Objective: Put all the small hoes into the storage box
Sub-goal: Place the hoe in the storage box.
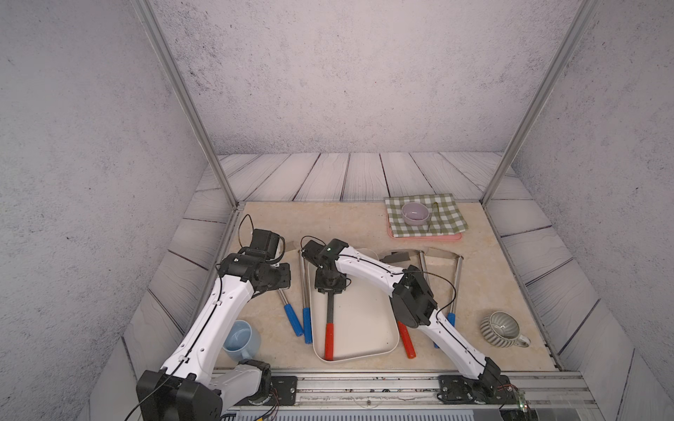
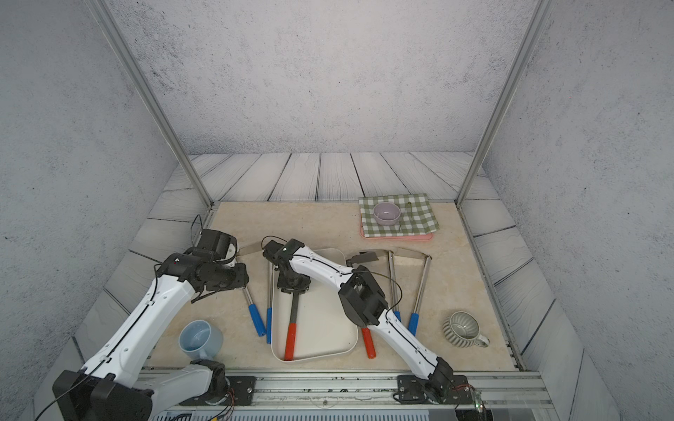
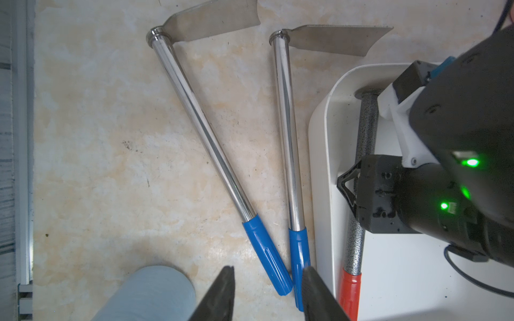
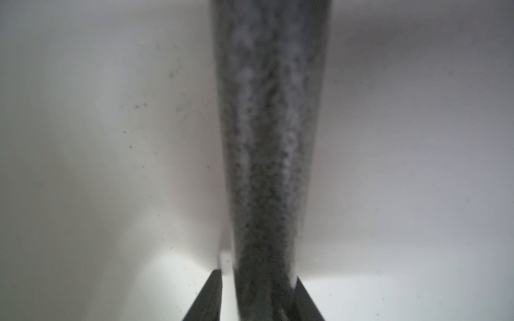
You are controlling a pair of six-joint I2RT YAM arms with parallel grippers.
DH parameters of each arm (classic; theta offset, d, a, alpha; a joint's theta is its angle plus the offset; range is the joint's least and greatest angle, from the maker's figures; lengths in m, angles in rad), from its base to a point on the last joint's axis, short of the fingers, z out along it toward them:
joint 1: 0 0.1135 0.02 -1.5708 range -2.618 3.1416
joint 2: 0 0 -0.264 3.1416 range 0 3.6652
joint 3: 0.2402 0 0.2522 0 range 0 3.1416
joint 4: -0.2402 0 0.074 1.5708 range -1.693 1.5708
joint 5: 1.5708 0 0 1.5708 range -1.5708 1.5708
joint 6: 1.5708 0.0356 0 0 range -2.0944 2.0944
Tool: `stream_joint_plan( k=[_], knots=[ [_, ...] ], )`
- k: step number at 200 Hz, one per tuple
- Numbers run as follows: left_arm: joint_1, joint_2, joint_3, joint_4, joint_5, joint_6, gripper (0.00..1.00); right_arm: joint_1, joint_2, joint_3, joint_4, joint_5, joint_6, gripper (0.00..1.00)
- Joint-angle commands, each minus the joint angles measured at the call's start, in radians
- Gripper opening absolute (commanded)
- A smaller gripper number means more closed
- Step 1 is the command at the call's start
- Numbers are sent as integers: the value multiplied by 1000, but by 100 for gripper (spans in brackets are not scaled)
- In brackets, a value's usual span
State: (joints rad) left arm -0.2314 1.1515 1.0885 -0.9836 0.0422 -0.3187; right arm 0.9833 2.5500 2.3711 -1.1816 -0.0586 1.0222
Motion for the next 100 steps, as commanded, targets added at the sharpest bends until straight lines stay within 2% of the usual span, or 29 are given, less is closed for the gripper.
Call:
stream_joint_plan(
  k=[1, 29, 100],
  knots=[
    [1, -12, -9, 1, 1, -5, 43, 1, -62, -15, 14, 6, 16, 39],
    [0, -12, -11, 1, -1, -5, 44, 0, -80, -30, 15, 25, 10, 47],
    [1, -15, -11, 4, 2, -10, 45, 0, -119, 5, -29, 102, -24, 50]
  ],
)
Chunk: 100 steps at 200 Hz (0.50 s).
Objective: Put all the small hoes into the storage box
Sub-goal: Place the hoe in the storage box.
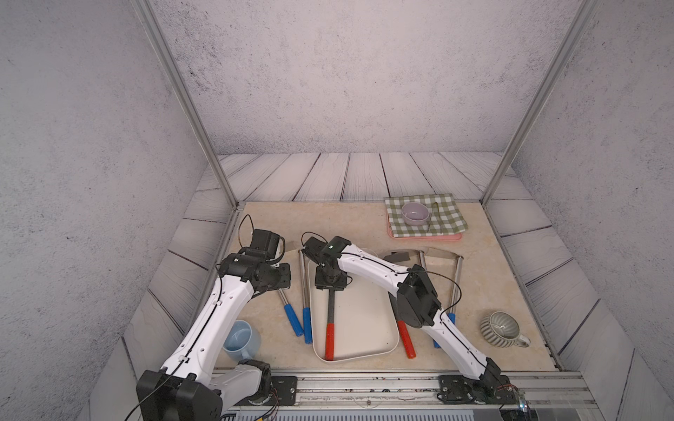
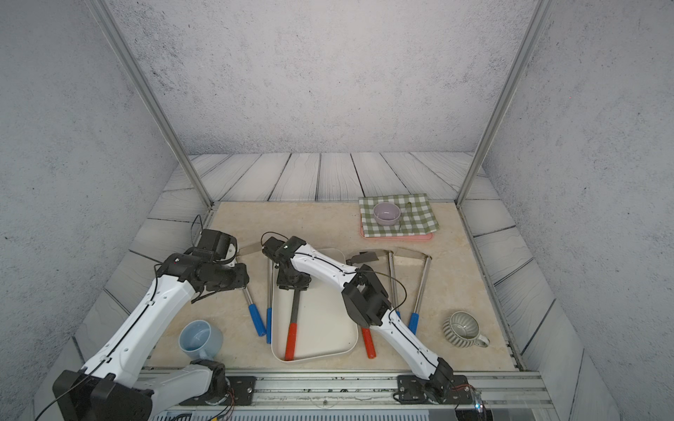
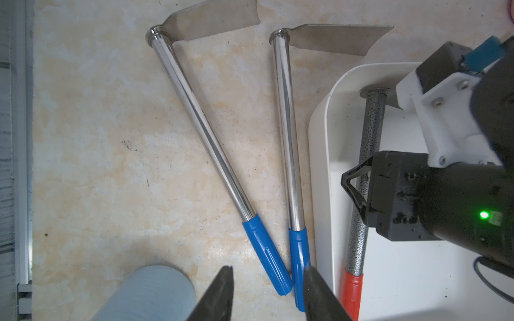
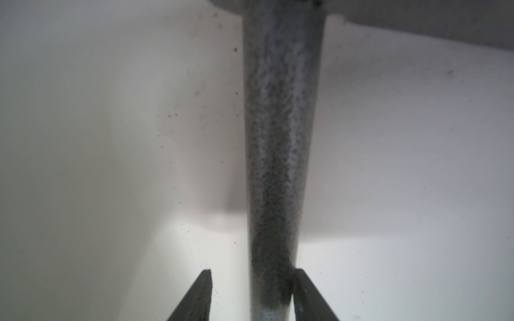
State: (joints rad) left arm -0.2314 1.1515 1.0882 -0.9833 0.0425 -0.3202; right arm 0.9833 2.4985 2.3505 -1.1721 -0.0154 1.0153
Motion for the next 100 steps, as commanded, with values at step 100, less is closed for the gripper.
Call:
stream_joint_plan(
  k=[100],
  knots=[
    [0, -33, -16, -2, -5, -11, 45, -30, -289, 17, -110, 205, -154, 52]
  ],
)
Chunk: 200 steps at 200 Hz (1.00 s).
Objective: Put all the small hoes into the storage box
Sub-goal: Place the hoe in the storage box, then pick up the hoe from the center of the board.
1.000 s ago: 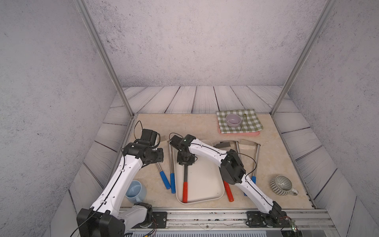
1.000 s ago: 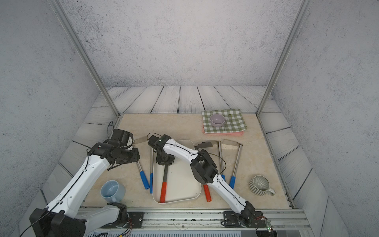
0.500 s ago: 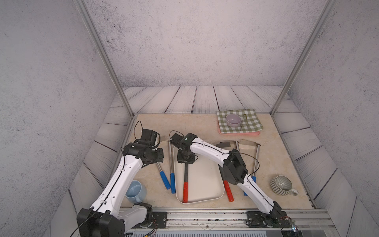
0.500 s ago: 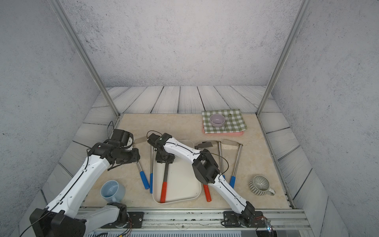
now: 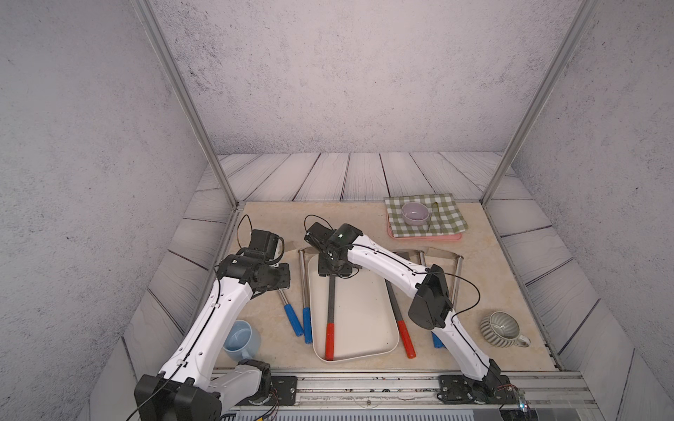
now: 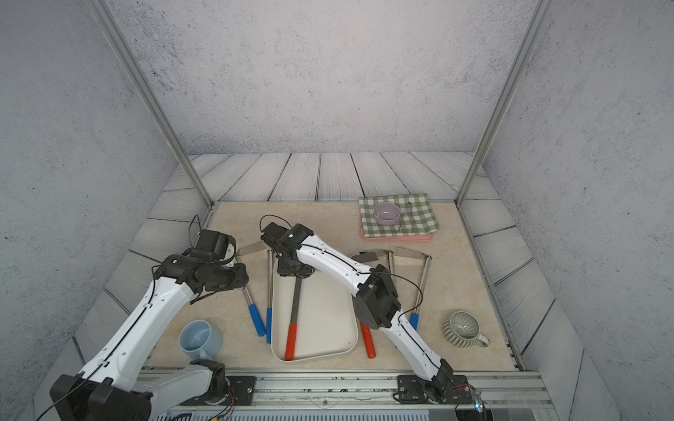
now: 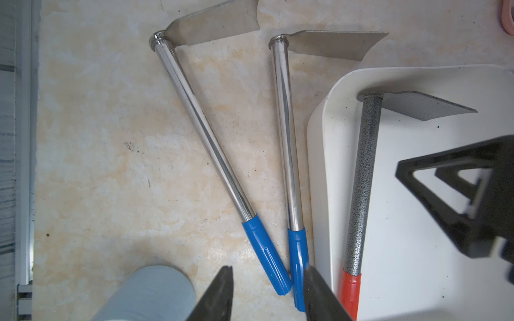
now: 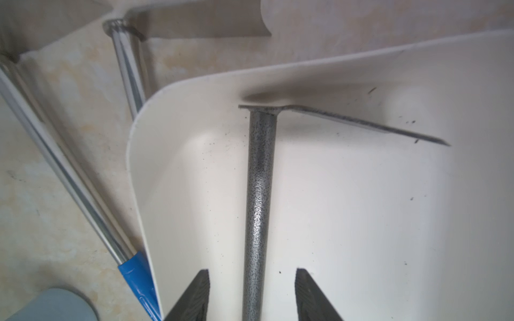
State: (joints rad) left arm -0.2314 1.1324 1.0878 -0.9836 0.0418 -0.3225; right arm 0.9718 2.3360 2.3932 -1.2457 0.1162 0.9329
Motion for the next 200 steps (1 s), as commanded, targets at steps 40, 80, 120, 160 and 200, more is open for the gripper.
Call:
stream_joint_plan(
  k=[40, 80, 120, 160, 200],
  knots=[
    [1, -19, -11, -4, -3, -9, 44, -63, -339, -220, 13, 109, -194, 55],
    [0, -34, -12, -6, 6, -13, 44, -126, -556, -453, 54, 133, -326, 56],
    [0, -46, -25, -1, 15, -26, 44, -240, -755, -757, 154, -19, -423, 56],
    [0, -48, -28, 5, 31, -47, 44, -268, -820, -968, 197, -18, -459, 58],
    [0, -49, -35, 13, 42, -61, 44, -273, -815, -1083, 251, -12, -447, 58]
  ],
)
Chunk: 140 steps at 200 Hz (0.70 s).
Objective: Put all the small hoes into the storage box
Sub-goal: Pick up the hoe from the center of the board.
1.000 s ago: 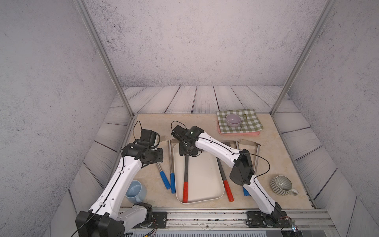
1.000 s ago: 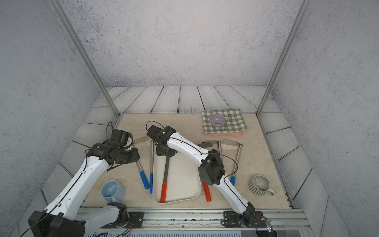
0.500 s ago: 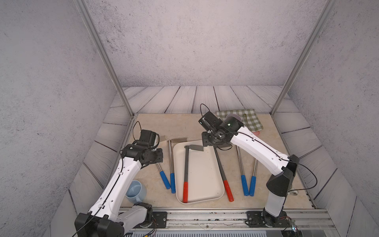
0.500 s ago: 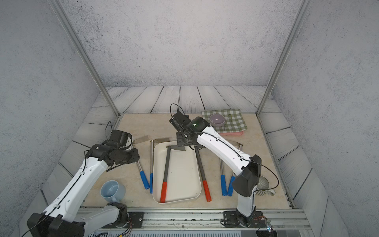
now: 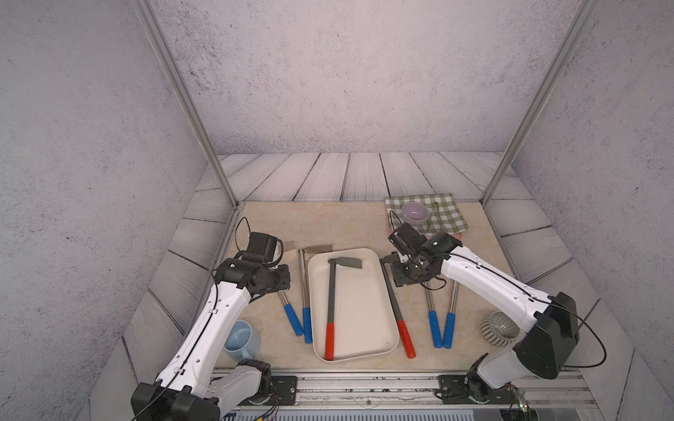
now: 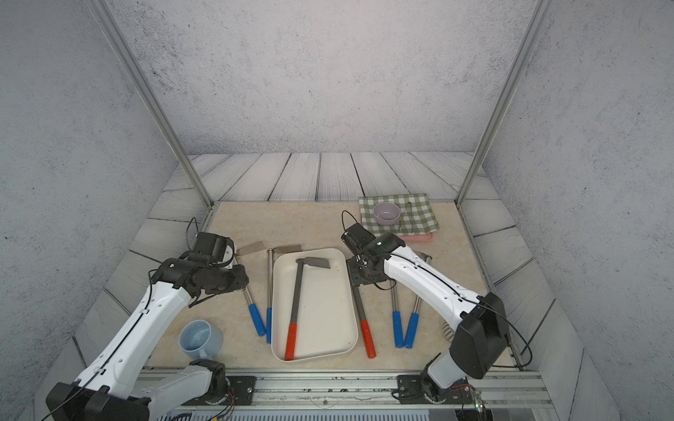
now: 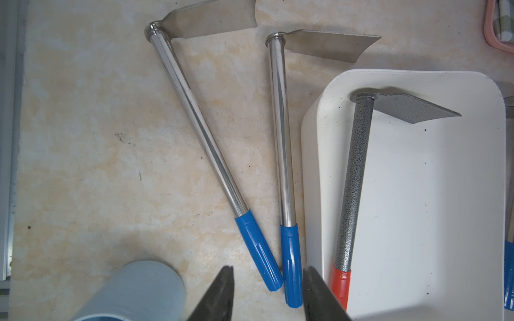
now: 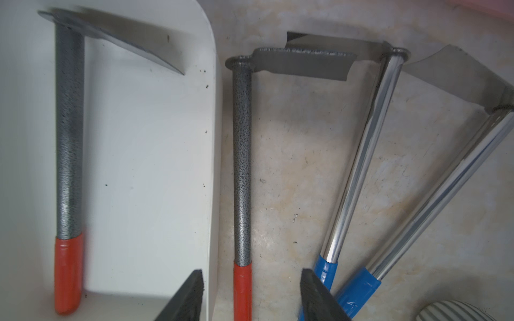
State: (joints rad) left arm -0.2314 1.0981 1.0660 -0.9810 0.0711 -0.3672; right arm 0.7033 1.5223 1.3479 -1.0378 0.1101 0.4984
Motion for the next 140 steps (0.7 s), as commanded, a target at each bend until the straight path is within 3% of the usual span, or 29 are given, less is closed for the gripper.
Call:
stream_joint_plan(
  k=[1, 140],
  knots=[
    [0, -14, -14, 11, 13, -16, 44, -4, 0, -39, 45, -6, -11, 58],
    [0, -7, -35, 26, 21, -14, 44, -23, 232, -25, 114, -53, -57, 61]
  ],
)
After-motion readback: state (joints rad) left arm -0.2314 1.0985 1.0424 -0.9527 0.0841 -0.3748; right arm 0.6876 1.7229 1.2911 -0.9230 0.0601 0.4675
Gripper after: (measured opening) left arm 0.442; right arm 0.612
